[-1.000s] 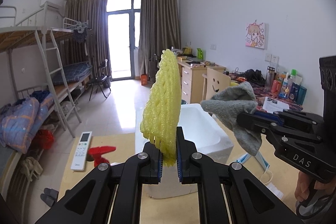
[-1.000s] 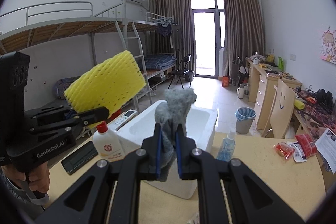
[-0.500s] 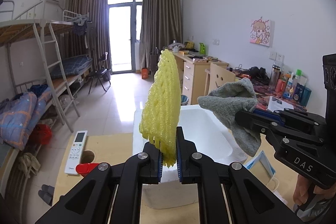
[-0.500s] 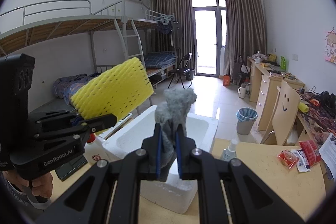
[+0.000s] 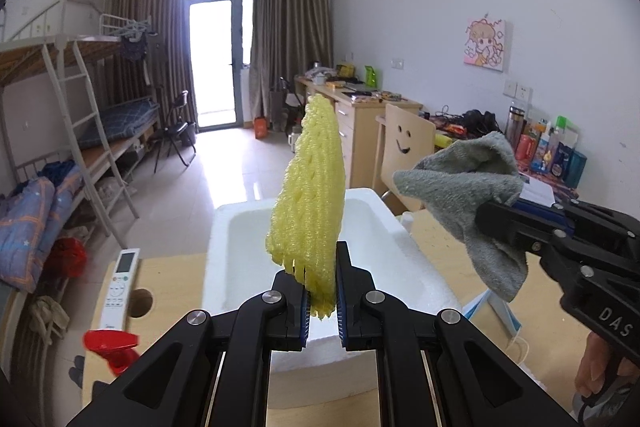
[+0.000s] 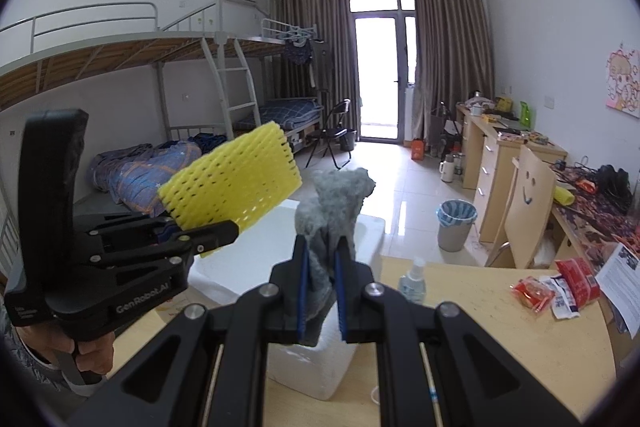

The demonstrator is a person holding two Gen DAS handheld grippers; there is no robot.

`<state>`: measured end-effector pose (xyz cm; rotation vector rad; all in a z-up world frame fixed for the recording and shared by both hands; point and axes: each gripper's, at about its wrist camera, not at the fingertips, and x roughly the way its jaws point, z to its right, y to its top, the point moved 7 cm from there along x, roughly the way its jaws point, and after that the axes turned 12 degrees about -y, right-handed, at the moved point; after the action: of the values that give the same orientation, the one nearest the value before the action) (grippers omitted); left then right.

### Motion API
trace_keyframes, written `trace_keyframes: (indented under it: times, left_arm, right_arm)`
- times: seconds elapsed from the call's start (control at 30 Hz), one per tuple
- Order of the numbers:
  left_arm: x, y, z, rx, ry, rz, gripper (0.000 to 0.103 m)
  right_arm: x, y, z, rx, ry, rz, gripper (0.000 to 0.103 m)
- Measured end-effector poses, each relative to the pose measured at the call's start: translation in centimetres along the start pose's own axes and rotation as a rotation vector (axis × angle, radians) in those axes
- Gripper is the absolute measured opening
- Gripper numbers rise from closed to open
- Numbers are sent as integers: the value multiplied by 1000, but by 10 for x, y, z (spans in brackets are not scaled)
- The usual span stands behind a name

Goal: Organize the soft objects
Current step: 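Lower the net and sock into the foam box and open both grippers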

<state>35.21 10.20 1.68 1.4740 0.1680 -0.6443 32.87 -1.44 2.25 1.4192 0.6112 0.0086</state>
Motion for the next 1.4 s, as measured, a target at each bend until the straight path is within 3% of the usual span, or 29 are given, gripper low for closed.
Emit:
trace_keyframes:
  times: [0.2, 0.27, 0.3, 0.33, 0.47, 0.53, 0.93, 1.4]
  left_arm:
    - [3, 1, -4, 18, 35, -5, 14]
    - [4, 2, -3, 20, 35, -8, 38]
    - [3, 3, -2, 18, 39, 0, 64]
    - [1, 5, -1, 19, 43, 15, 81]
    - [-9, 10, 6, 65, 61, 55, 89]
    - [-12, 11, 8, 75, 64, 63, 102]
    - [-46, 13, -4, 59, 120, 126, 102]
    - [-72, 5, -33, 19, 186, 140, 102]
  right_arm:
    - [-2, 0, 1, 4, -15, 1, 15]
    - [-1, 0, 0, 4, -13, -2, 15]
    - [-1, 1, 0, 4, -14, -2, 15]
    - [-1, 1, 0, 5, -14, -2, 15]
    - [-2, 0, 7, 15, -14, 2, 15]
    - [-2, 0, 9, 18, -16, 0, 15]
    - [1, 2, -9, -5, 20, -9, 15]
    - [21, 7, -43, -41, 92, -29, 15]
